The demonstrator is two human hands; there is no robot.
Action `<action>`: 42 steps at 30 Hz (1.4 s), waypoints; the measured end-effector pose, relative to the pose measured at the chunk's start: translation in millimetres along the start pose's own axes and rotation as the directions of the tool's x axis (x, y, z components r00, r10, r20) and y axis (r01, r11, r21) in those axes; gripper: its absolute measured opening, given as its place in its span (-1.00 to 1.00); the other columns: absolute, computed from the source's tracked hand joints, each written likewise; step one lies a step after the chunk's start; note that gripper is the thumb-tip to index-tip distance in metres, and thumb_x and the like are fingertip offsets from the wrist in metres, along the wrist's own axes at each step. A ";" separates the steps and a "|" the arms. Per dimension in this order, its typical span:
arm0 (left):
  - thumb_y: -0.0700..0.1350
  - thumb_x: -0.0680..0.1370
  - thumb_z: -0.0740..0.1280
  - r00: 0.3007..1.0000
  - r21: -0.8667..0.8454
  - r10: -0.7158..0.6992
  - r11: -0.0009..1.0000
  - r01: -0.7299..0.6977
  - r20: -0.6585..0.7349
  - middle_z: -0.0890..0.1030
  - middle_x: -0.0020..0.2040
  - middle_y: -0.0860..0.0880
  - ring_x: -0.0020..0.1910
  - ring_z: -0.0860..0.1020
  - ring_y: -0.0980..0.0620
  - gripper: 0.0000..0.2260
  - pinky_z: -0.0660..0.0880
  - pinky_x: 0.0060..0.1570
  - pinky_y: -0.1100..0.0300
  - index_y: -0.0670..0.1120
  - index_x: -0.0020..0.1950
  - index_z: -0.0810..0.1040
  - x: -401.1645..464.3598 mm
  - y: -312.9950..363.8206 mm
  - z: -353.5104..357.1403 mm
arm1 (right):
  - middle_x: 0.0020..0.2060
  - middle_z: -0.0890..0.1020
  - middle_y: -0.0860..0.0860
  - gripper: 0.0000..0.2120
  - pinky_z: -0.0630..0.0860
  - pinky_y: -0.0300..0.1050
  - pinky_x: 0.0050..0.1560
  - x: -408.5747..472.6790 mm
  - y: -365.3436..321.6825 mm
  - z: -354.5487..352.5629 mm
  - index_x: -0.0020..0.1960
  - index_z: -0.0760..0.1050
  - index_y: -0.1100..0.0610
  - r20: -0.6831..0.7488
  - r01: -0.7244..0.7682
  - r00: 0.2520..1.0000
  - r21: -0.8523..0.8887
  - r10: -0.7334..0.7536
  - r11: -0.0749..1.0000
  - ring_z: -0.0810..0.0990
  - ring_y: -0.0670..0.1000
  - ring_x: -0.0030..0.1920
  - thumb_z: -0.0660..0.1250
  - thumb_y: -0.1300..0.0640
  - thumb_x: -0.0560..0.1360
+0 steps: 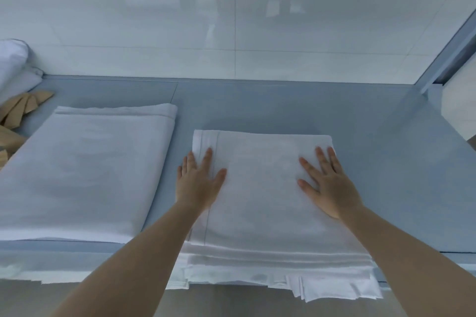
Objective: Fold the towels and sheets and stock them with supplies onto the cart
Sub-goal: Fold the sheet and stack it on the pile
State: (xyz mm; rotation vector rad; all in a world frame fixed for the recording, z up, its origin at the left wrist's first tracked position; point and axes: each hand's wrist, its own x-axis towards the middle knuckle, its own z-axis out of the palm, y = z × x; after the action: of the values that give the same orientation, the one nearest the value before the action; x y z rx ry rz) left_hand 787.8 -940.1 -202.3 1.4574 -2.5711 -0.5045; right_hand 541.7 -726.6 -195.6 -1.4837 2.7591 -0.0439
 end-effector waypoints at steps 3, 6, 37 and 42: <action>0.31 0.55 0.08 0.999 0.052 -0.035 0.998 0.037 -0.034 0.22 0.49 -0.22 0.45 0.21 -0.21 -0.41 0.15 0.39 -0.06 0.19 0.54 0.07 -11.2 6.9 -4.8 | 0.57 -0.06 0.02 -0.42 0.00 -0.05 0.51 -5.4 -3.3 -2.6 0.52 0.06 -0.23 -0.039 -0.074 0.996 0.029 0.075 0.997 -0.17 0.11 0.55 0.06 -0.31 0.53; 0.36 0.53 0.05 0.997 0.126 -0.081 0.989 0.082 -0.013 0.33 0.36 -0.20 0.33 0.28 -0.22 -0.40 0.29 0.25 -0.07 0.23 0.53 0.05 -26.6 10.5 -11.3 | 0.55 0.02 0.18 -0.45 0.26 0.10 0.38 -21.7 -13.7 -6.0 0.49 0.23 -0.13 -0.102 -0.210 0.970 0.108 0.221 0.972 0.14 0.25 0.49 0.21 -0.21 0.54; -0.04 0.61 0.22 0.994 -0.116 -0.098 0.989 0.092 -0.046 0.51 0.08 -0.07 0.01 0.56 -0.12 -0.67 0.44 -0.10 0.09 0.11 0.37 0.40 -129.2 24.5 -75.5 | -0.04 0.46 0.10 -0.53 0.43 -0.07 -0.06 -122.4 -24.3 -87.5 0.49 0.20 -0.20 0.106 -0.359 0.933 0.334 0.343 0.872 0.54 0.14 -0.03 0.17 -0.11 0.60; -0.03 0.62 0.21 0.984 -0.102 -0.113 0.990 0.100 -0.140 0.51 0.09 -0.07 0.00 0.56 -0.12 -0.66 0.39 -0.14 0.11 0.13 0.40 0.38 -153.9 17.1 -108.6 | -0.10 0.39 0.05 -0.53 0.37 -0.10 -0.15 -136.9 -43.5 -111.6 0.48 0.21 -0.21 0.009 -0.293 0.950 0.362 0.311 0.885 0.47 0.09 -0.17 0.16 -0.14 0.59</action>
State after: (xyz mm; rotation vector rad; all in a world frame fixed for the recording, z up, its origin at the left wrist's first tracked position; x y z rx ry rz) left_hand 884.9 -824.3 -88.7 1.5446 -2.3350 -0.5065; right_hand 651.1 -634.1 -83.6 -0.9665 2.7846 -0.5573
